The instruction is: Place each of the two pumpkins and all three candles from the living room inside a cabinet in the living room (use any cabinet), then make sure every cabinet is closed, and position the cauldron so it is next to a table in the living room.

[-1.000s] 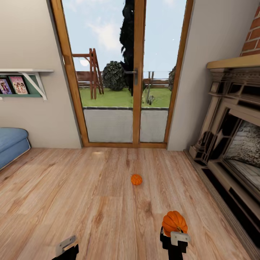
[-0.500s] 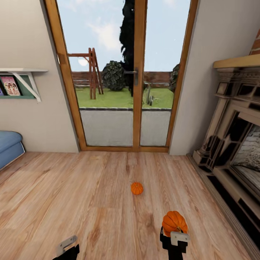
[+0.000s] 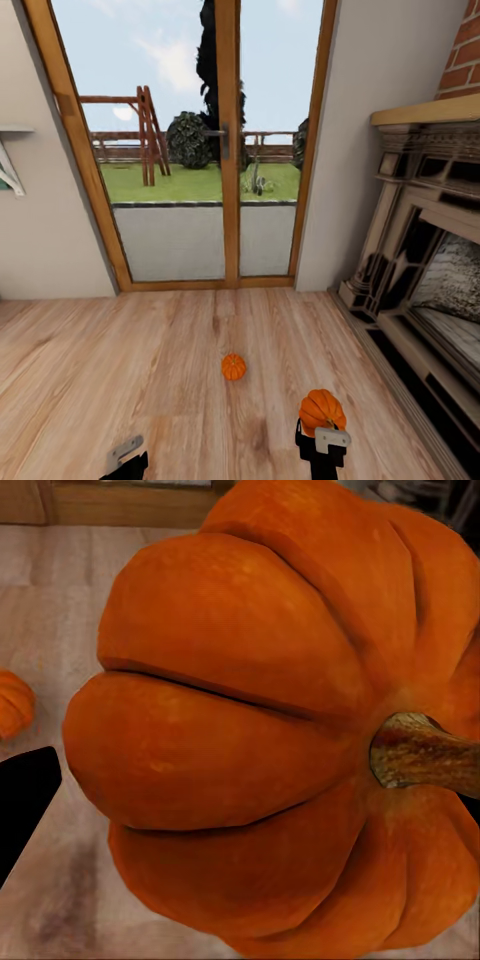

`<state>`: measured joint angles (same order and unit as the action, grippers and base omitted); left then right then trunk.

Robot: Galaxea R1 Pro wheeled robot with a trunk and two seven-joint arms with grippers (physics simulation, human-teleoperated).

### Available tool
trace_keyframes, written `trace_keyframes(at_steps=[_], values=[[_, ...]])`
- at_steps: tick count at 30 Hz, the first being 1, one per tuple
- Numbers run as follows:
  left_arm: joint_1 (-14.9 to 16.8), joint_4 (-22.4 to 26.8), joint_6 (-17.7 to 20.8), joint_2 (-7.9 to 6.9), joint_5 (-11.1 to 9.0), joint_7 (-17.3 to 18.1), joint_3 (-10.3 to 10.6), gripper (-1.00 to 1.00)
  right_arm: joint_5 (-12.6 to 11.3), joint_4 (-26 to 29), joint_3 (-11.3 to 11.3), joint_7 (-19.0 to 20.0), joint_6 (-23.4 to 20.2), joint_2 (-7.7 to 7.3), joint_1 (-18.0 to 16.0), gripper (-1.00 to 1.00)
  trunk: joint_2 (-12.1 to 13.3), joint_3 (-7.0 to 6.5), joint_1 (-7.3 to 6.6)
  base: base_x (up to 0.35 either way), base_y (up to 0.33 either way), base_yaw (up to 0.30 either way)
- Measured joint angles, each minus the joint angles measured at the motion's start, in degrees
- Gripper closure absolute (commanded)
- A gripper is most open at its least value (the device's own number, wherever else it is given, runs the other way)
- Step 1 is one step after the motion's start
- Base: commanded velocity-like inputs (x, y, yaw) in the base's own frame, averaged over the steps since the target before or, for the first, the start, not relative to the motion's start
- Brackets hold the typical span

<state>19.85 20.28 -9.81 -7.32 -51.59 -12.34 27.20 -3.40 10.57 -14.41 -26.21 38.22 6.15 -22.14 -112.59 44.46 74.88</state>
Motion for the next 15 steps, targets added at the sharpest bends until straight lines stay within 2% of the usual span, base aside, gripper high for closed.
trace_keyframes(at_steps=[9,15], values=[[0.0,-0.34,-0.04,0.0,0.07,0.0,0.08,-1.0,0.0,0.0,0.0,-0.01,0.0,0.0,-0.01,1.0,0.0,0.0,0.0,0.331,-0.126,-0.261],[-0.01,-0.33,-0.04,-0.01,0.07,-0.02,0.09,-1.0,0.0,-0.02,0.0,0.01,0.0,0.01,-0.02,1.0,0.0,0.0,0.0,0.331,-0.125,-0.054]])
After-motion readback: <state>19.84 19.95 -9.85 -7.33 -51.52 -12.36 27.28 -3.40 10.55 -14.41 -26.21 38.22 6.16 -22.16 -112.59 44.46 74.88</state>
